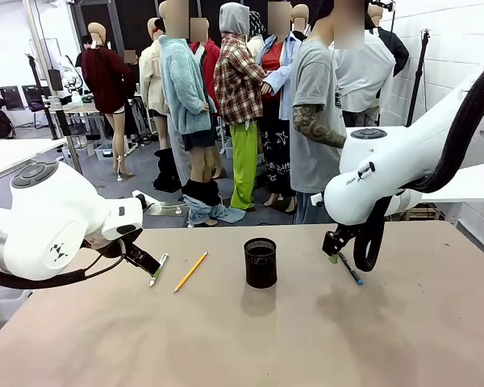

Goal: Place the pens into the pen holder.
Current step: Pick up a writing instrument from the table and place it into the Pen holder.

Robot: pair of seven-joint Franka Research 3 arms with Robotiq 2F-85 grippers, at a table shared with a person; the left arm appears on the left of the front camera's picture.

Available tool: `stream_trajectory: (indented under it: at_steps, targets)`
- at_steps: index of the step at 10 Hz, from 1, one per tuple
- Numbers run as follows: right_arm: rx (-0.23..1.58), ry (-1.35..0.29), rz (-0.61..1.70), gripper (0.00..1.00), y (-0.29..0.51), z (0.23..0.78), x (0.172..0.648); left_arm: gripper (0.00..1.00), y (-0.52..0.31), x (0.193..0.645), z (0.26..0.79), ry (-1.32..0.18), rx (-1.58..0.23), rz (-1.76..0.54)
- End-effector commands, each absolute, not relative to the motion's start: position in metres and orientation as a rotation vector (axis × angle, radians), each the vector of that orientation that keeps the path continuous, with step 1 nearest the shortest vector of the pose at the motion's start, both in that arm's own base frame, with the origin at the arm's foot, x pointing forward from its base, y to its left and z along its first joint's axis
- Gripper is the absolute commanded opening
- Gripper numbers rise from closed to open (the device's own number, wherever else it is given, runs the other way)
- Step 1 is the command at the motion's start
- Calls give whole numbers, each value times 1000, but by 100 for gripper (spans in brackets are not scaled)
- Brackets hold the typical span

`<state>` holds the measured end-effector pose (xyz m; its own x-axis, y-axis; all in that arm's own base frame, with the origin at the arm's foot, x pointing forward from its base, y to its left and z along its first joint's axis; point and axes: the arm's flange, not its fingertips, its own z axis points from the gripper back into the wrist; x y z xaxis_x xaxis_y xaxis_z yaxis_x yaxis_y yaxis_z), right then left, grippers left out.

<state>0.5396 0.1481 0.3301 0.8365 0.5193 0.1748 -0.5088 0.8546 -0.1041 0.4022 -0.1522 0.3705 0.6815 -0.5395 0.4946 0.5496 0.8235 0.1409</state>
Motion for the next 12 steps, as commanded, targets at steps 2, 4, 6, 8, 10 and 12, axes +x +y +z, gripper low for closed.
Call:
stream_trajectory:
  at_steps: [2, 4, 6, 8, 10, 12]
  targets:
    - [-52, -141, 500, 100, 144, 316, 552, 100, -151, 403, 371, -550, -21, -607]
    - [-53, -124, 509, 93, 140, 311, 553, 100, -151, 403, 371, -550, -21, -607]
    - [-52, -107, 513, 56, 140, 310, 555, 100, -151, 403, 371, -550, -21, -607]
    - [-45, -83, 516, 16, 140, 306, 556, 100, -151, 403, 371, -550, -21, -607]
    - [-39, -62, 519, 0, 142, 302, 557, 100, -151, 403, 371, -550, -21, -607]
    - [-34, -40, 527, 0, 144, 300, 558, 100, -151, 403, 371, -550, -21, -607]
